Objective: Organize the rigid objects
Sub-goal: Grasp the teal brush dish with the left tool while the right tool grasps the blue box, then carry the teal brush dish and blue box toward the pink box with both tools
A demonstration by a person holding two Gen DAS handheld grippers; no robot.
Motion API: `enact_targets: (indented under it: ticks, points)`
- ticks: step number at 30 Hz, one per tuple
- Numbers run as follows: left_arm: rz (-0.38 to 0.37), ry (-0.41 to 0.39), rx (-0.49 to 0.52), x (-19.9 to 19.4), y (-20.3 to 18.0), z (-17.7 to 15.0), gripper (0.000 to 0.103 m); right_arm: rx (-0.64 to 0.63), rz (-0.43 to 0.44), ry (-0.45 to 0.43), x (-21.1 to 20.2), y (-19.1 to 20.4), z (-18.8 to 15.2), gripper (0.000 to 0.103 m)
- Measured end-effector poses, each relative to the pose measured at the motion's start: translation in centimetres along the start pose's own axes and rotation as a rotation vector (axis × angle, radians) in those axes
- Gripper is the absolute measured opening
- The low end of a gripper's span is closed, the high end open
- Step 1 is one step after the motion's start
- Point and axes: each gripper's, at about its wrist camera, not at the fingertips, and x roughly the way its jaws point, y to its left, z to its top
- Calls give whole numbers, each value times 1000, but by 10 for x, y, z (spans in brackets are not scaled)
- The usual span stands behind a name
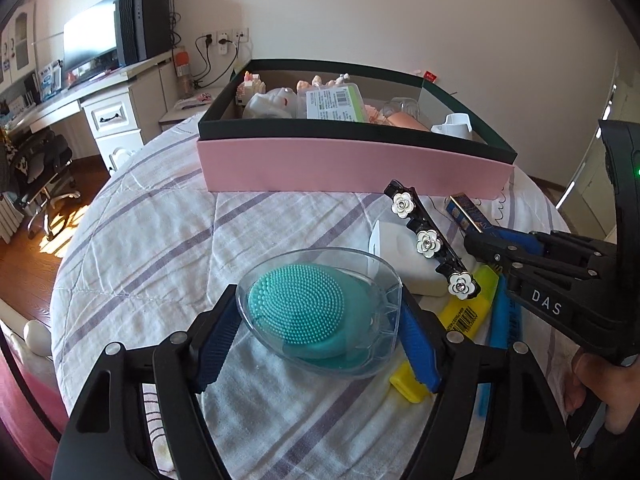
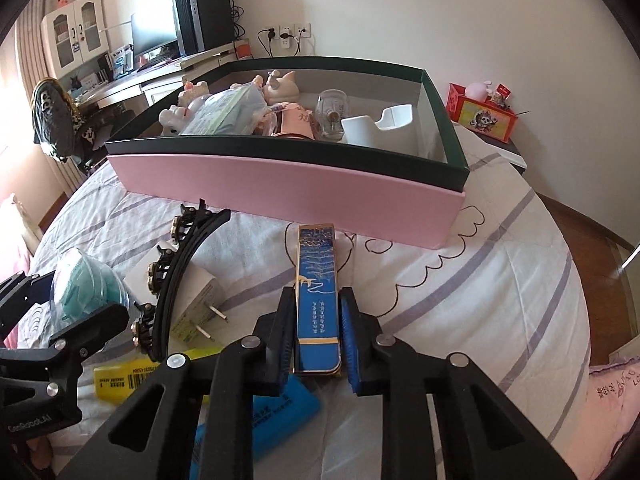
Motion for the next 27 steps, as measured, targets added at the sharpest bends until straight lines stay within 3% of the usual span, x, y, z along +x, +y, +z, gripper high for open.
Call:
enact_targets:
  ticks: [4,11,18,27]
  points:
    - [11,-50,-6,-21,1,0,75,30,22,-54,-19,1,-10,21]
    - [15,-175,-28,-76,-1,-2,74,43,90,-246,-93,28,-26,21]
    - [60,-346,-12,-148,-15,-6,74,16,96,-384,-155,56,-31,22]
    - [116,-507,37,-221,-32,-19,74,-24,81,-514,-217,78,-39,22]
